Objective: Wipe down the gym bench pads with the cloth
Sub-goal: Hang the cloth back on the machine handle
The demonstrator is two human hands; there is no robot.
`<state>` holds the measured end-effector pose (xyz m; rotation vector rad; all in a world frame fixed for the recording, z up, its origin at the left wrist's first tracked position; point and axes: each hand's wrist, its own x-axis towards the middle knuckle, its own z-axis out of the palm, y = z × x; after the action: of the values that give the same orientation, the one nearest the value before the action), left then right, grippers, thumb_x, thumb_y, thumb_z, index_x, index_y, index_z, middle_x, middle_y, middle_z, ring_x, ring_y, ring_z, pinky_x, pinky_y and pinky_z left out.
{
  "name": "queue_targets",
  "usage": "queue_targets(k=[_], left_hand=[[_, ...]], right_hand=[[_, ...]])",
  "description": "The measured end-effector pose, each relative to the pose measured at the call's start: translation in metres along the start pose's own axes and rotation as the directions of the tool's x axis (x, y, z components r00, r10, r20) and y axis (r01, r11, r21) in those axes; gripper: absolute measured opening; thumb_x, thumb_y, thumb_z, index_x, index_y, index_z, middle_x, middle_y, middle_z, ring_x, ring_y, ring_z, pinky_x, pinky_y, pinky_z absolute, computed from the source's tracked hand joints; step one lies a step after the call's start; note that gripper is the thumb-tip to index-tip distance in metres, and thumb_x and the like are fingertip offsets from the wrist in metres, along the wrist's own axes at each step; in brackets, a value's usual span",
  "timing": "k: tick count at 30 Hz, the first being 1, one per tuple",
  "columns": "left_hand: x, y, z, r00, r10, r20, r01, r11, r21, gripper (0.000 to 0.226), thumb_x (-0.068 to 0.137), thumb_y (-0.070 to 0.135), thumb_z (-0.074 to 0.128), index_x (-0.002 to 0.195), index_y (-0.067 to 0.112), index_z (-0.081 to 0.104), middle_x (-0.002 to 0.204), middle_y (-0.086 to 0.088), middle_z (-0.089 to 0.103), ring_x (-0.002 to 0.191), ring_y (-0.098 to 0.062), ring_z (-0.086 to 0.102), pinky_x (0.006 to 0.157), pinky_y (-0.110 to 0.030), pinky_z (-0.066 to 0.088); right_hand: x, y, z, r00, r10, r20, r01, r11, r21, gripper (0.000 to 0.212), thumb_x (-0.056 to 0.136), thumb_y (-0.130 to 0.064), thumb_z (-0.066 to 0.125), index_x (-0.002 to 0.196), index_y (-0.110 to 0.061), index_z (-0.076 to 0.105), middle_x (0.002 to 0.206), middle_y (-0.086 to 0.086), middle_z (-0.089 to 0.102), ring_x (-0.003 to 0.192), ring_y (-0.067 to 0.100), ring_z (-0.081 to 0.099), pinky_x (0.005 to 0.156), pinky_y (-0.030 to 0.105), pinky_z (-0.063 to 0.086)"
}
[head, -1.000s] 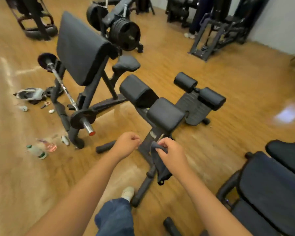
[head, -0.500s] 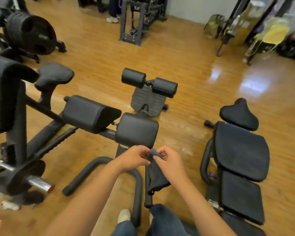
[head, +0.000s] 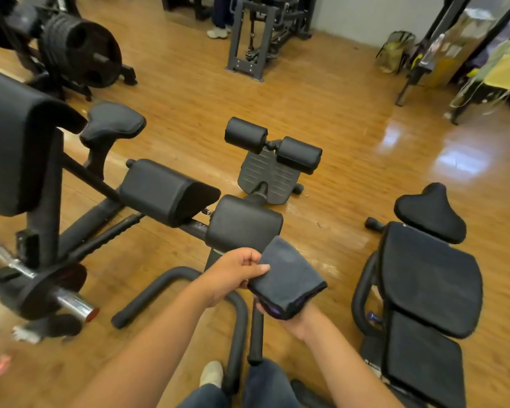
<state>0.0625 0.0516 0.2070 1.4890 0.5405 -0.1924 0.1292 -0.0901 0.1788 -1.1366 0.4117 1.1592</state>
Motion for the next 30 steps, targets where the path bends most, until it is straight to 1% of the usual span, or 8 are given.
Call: queue_targets(k=[3,8,12,14,17,20,23,30], left_hand=[[0.001,0.004,0.002,0.998,0.055,-0.008,-0.054,0.994,0.095,0.008,0.087,0.019,0.063,0.083,0.012,0.060,0.070,0.003,0.059,0.066,-0.009,0.056,0.059,-0.021,0.044],[-0.001,0.006,0.005,0.993,0.111,0.034,-0.115,0.973,0.202,0.015,0.088,0.015,0.061,0.078,0.004,0.063,0.076,-0.008,0.062,0.071,-0.014,0.059,0.064,-0.023,0.050],[0.001,-0.003,0.006,0.994,0.079,-0.079,-0.064,0.983,0.172,0.017,0.086,0.021,0.063,0.076,0.008,0.061,0.078,-0.008,0.059,0.075,-0.016,0.056,0.070,-0.028,0.049],[-0.001,-0.011,0.006,0.990,0.056,-0.127,-0.050,0.997,0.050,0.015,0.087,0.021,0.062,0.076,0.010,0.060,0.079,-0.005,0.059,0.079,-0.017,0.057,0.074,-0.031,0.048],[-0.004,-0.025,0.004,0.987,-0.008,-0.159,-0.019,0.985,-0.173,0.013,0.088,0.020,0.061,0.079,0.011,0.062,0.082,-0.005,0.063,0.085,-0.021,0.060,0.078,-0.037,0.050],[0.001,-0.043,0.009,0.931,0.003,-0.364,-0.010,1.000,-0.015,0.012,0.090,0.024,0.059,0.082,0.016,0.064,0.086,-0.003,0.066,0.085,-0.019,0.062,0.071,-0.033,0.051],[0.015,-0.069,0.014,0.845,0.021,-0.534,0.031,0.996,0.088,0.006,0.088,0.022,0.061,0.085,0.017,0.063,0.085,0.001,0.065,0.082,-0.012,0.060,0.068,-0.027,0.049],[0.060,-0.176,0.004,0.770,-0.354,-0.531,0.276,0.935,-0.222,0.027,0.082,0.001,0.065,0.106,0.010,0.057,0.091,-0.007,0.062,0.086,-0.020,0.058,0.070,-0.029,0.045]], right_hand=[[-0.005,-0.002,-0.007,0.998,0.030,0.047,-0.033,0.997,0.068,0.030,0.093,-0.020,0.047,0.114,-0.003,0.061,0.108,0.021,0.066,0.090,0.036,0.064,0.078,0.047,0.052],[-0.006,-0.012,-0.019,0.998,-0.042,0.041,0.043,0.999,-0.021,0.022,0.096,-0.011,0.044,0.093,-0.004,0.064,0.077,0.011,0.072,0.062,0.019,0.067,0.052,0.027,0.054],[-0.014,-0.026,-0.016,0.986,-0.153,-0.064,0.139,0.973,-0.183,0.020,0.093,-0.020,0.049,0.086,-0.008,0.063,0.074,0.010,0.069,0.066,0.023,0.064,0.060,0.034,0.047],[-0.015,-0.028,-0.022,0.933,-0.339,-0.121,0.272,0.884,-0.382,0.017,0.094,-0.025,0.052,0.093,-0.011,0.061,0.085,0.010,0.070,0.079,0.025,0.065,0.064,0.035,0.049],[-0.020,-0.027,-0.034,0.751,-0.646,-0.134,0.390,0.599,-0.699,0.021,0.094,-0.026,0.051,0.077,-0.014,0.050,0.072,0.005,0.055,0.068,0.017,0.053,0.058,0.017,0.038],[-0.021,-0.023,-0.045,0.598,-0.799,-0.068,0.387,0.362,-0.848,0.025,0.094,-0.023,0.052,0.072,-0.020,0.041,0.065,-0.004,0.045,0.059,0.007,0.043,0.052,0.014,0.035],[0.002,-0.005,-0.060,0.656,-0.752,-0.057,0.259,0.296,-0.919,0.019,0.095,-0.030,0.049,0.081,-0.018,0.045,0.069,-0.006,0.052,0.062,0.006,0.049,0.050,0.020,0.035],[0.089,0.062,-0.104,0.841,-0.448,-0.304,-0.010,0.548,-0.836,0.012,0.089,-0.007,0.049,0.080,-0.013,0.044,0.072,-0.003,0.048,0.062,0.009,0.044,0.047,0.019,0.029]])
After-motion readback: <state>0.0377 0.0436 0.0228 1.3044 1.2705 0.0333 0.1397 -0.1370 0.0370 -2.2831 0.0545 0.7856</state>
